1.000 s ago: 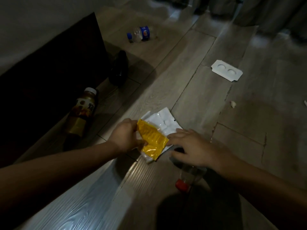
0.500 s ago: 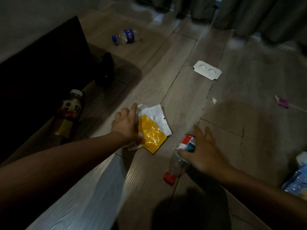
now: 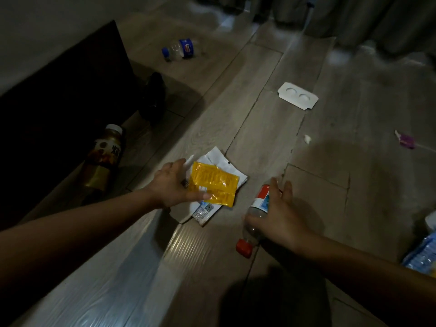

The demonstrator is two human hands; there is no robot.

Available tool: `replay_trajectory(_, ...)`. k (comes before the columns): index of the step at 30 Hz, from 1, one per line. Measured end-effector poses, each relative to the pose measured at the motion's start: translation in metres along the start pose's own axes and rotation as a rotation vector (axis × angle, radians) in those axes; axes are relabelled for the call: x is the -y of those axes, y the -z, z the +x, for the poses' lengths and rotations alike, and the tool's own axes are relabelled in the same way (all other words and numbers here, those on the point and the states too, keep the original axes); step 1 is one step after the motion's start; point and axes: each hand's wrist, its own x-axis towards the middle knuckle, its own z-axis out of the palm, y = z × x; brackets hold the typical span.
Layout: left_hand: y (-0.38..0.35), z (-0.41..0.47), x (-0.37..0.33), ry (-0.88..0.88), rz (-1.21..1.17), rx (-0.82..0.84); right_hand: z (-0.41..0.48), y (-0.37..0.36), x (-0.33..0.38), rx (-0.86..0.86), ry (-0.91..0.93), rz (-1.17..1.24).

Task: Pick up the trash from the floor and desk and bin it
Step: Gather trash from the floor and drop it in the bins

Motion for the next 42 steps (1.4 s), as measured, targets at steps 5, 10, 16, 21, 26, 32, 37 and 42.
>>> replay_trajectory(5,0.005,-0.014,0.026,-0.078,0.038,0.138,0.000,0.002,0.002,0.001,0.015,-0.033)
replay_trajectory(10,-0.009,-0.022,0.022,-0.188,0.069,-0.152,-0.003,0.004,0.004,0.011,0.036,-0.056)
replay_trajectory(16,-0.012,-0.030,0.014,-0.340,0.358,-0.238,-0.006,0.007,0.005,0.004,0.037,-0.090)
replay_trajectory(21,-0.010,-0.031,0.012,-0.371,0.340,-0.257,-0.009,0.009,0.004,0.022,0.058,-0.061)
replay_trajectory(26,-0.009,-0.030,0.014,-0.354,0.389,-0.189,-0.008,0.010,0.004,0.038,0.057,-0.042)
replay_trajectory(32,-0.007,-0.032,0.007,-0.313,0.440,-0.155,-0.010,0.011,0.004,0.042,0.089,-0.004)
replay_trajectory(37,0.011,-0.030,-0.009,-0.260,0.194,-0.208,-0.009,0.010,0.003,0.044,0.087,0.007)
replay_trajectory(42,0.007,-0.013,-0.038,-0.090,-0.074,-0.170,-0.008,0.007,0.004,0.039,0.099,-0.015)
